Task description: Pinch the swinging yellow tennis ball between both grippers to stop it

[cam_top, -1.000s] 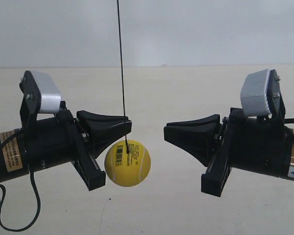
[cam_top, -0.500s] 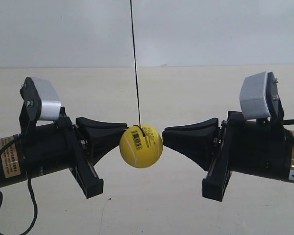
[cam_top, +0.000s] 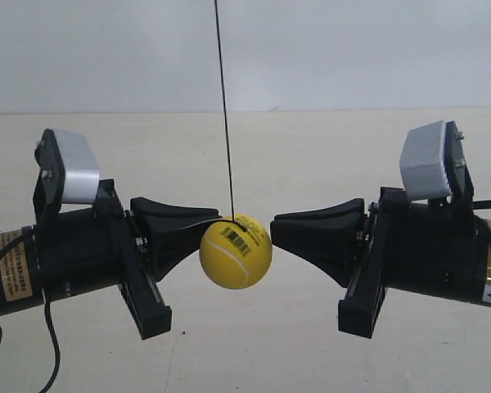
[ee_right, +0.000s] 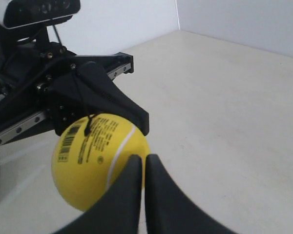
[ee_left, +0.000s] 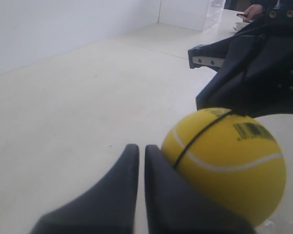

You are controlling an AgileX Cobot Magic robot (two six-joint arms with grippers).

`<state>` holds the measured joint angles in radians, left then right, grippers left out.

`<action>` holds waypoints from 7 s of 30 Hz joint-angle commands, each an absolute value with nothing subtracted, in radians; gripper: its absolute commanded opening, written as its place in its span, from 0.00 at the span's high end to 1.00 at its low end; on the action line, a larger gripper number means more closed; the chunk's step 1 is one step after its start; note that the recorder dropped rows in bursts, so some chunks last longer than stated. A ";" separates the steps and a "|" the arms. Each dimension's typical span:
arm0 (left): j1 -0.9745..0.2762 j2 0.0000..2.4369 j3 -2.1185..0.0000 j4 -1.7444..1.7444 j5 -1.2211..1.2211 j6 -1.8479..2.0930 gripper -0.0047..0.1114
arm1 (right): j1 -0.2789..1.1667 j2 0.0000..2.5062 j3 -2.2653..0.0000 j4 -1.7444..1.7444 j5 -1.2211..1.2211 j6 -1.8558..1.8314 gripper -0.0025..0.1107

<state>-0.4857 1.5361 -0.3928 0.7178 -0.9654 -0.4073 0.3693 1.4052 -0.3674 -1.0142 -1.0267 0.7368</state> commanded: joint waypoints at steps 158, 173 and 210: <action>0.130 0.000 -0.335 -0.093 0.102 -0.163 0.92 | 0.370 0.262 -0.373 -1.084 -0.415 1.117 0.98; 0.135 0.000 0.000 -0.036 -0.006 -0.163 0.92 | 0.370 0.262 -0.373 -1.084 -0.426 1.115 0.98; 0.135 0.000 0.000 -0.018 0.295 -0.060 0.92 | 0.370 0.262 -0.373 -1.082 -0.426 1.117 0.98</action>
